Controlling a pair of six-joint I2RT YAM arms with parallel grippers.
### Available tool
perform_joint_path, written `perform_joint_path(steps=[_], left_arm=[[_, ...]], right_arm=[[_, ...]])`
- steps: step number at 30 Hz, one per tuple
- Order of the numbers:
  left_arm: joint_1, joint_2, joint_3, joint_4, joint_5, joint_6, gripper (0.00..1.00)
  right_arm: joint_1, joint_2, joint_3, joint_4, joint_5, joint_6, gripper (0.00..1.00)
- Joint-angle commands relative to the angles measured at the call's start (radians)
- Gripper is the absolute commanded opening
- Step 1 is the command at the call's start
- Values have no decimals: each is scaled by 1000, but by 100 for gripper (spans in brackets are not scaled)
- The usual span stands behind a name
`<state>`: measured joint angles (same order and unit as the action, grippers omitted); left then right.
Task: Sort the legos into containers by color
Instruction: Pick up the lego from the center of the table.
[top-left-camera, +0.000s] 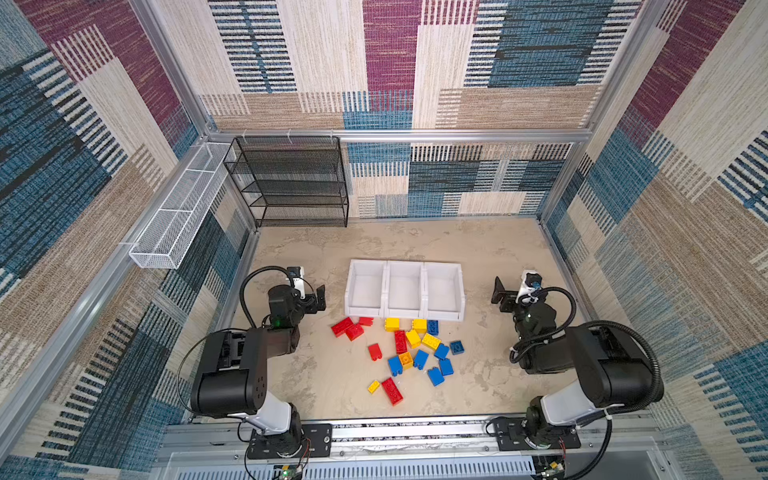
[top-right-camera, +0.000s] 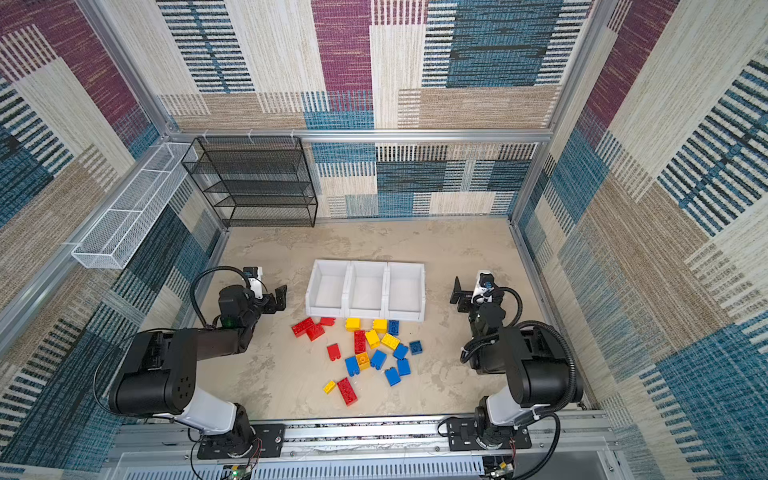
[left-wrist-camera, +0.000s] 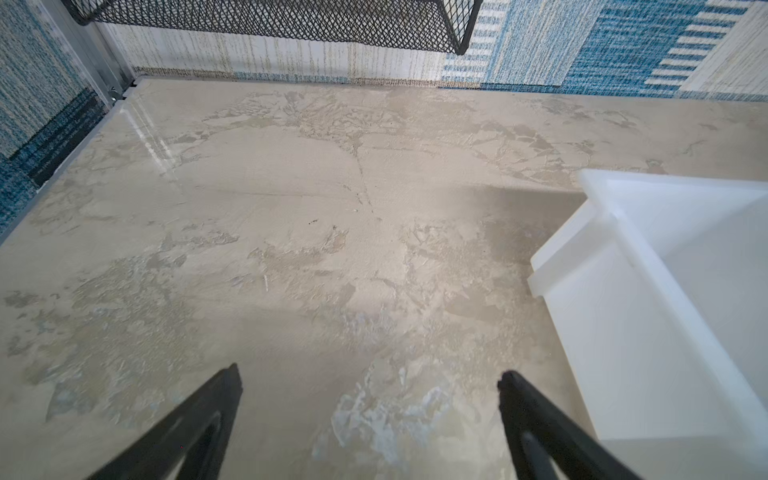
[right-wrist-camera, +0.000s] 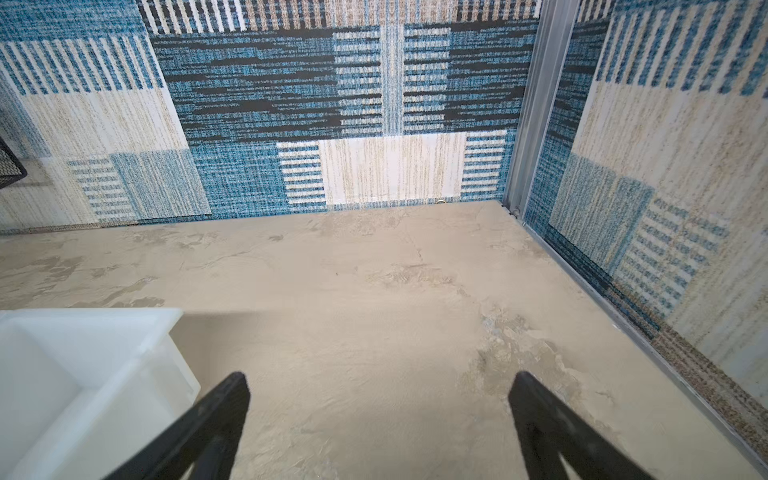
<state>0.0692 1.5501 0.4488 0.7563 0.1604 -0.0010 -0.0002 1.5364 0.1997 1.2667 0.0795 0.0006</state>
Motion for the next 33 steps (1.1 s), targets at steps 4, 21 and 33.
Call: perform_joint_path(steps=[4,21,33], left_arm=[[0,-6,-2,29,-4,13,99],[1,-1,0,27,-6,9,99],[1,-21,-10,31,-48,-6,99]], right_arm=[[0,-4,-2,40,3,8,100],[-1,4,10,23,2,12,99],[0,-16,-4,36,30,14,100]])
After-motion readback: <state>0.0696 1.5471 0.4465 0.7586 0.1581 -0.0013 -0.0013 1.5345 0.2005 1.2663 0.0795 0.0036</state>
